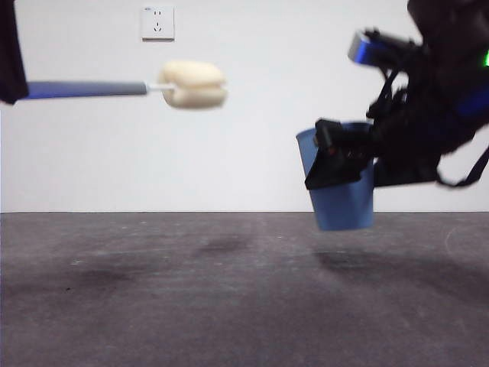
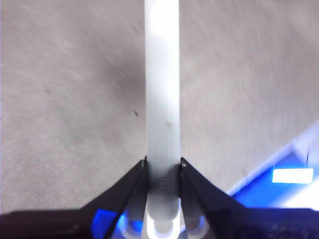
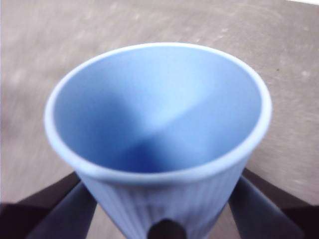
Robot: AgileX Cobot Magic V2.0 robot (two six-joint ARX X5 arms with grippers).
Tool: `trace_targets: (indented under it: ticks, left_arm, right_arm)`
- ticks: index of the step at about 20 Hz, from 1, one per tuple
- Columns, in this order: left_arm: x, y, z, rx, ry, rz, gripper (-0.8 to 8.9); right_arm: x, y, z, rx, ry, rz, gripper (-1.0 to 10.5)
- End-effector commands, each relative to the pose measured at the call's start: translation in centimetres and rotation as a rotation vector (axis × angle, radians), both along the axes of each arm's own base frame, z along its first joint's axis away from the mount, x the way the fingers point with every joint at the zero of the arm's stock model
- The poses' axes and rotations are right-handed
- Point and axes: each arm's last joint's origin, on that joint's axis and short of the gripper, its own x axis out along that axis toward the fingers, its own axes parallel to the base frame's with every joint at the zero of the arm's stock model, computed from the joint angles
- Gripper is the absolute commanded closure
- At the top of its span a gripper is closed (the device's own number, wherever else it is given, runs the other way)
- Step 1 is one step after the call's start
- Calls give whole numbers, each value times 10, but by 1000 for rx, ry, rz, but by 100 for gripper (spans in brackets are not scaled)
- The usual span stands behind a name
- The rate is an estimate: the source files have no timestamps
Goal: Pick up the cup brush,pick up the cup,insert the brush into the cup,clean the cup,put the cup brush back,put the cup back to the fixed position on the table
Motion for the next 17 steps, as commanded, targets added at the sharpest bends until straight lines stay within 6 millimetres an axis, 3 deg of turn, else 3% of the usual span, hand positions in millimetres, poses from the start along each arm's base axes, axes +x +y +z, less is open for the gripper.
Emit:
trace_targets:
  ticks: [1,5,12,17]
  left_arm:
    - [1,-2,-3,51,2,-128,822]
    - [-2,-4,-4,38,35,-248,822]
    - [-11,-5,-8,106,78,-388,822]
    - [-10,-17,-15,133,123,-441,822]
  right_arm:
    - [-12,2,15,-228,55,70,964]
    - [-25,11,26,-528,117,141,963]
    - [-33,20,39,-824,61,282,964]
    - [-36,22,41,-1014,17,317,964]
